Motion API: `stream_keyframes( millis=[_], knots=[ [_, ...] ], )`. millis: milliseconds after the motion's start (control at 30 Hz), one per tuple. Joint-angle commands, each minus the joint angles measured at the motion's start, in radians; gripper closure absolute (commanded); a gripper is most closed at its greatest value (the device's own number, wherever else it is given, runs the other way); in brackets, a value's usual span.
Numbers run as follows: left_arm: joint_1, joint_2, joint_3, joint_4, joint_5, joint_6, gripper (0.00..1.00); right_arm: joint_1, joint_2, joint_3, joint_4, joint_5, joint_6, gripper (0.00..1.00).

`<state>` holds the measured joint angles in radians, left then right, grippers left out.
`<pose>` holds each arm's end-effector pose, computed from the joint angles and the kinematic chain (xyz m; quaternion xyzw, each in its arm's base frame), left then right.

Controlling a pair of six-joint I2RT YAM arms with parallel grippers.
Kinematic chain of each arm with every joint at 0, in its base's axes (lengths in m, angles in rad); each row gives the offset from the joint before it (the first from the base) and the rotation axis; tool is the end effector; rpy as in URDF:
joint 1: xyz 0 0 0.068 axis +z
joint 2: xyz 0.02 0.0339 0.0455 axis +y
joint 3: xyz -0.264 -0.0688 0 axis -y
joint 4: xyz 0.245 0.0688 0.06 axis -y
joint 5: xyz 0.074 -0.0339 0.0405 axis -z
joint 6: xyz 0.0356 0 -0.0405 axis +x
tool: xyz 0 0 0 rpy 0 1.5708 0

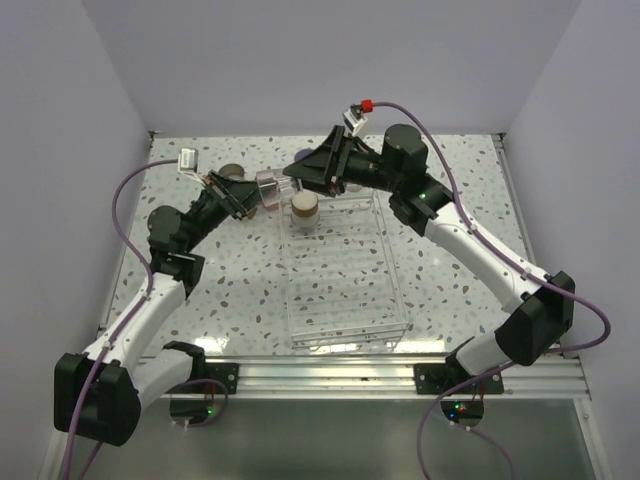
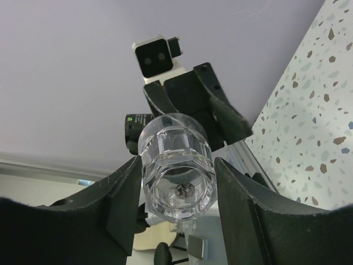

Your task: Load the cups into the dish rack

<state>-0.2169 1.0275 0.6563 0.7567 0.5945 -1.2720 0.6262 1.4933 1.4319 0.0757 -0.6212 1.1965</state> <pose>0.2198 -0.0689 0.3454 -0.0589 0.5838 -0.6577 0.4724 0.2720 0.2223 0.4230 -0.0208 0.7027 0.6674 0.2459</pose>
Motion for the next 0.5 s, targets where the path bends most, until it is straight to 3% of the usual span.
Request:
stream_keyframes(
  millis=[0,167,267,467],
  knots=[
    [0.001,0.006,0.028,-0.121,-0.032,0.08,0.53,0.009,-0.03,0.018,0.033,-0.026,-0.02,1.0],
    [0.002,-0.007,0.074,-0.285,-0.053,0.155,0.22,0.009,-0.036,0.041,-0.019,-0.015,-0.066,1.0],
    [0.005,-0.02,0.108,-0.397,-0.068,0.223,0.15,0.009,-0.039,0.064,-0.059,-0.015,-0.089,1.0],
    [0.024,-0.066,0.186,-0.65,-0.169,0.364,0.11,-0.014,-0.045,0.131,-0.223,0.02,-0.193,1.0]
  ],
)
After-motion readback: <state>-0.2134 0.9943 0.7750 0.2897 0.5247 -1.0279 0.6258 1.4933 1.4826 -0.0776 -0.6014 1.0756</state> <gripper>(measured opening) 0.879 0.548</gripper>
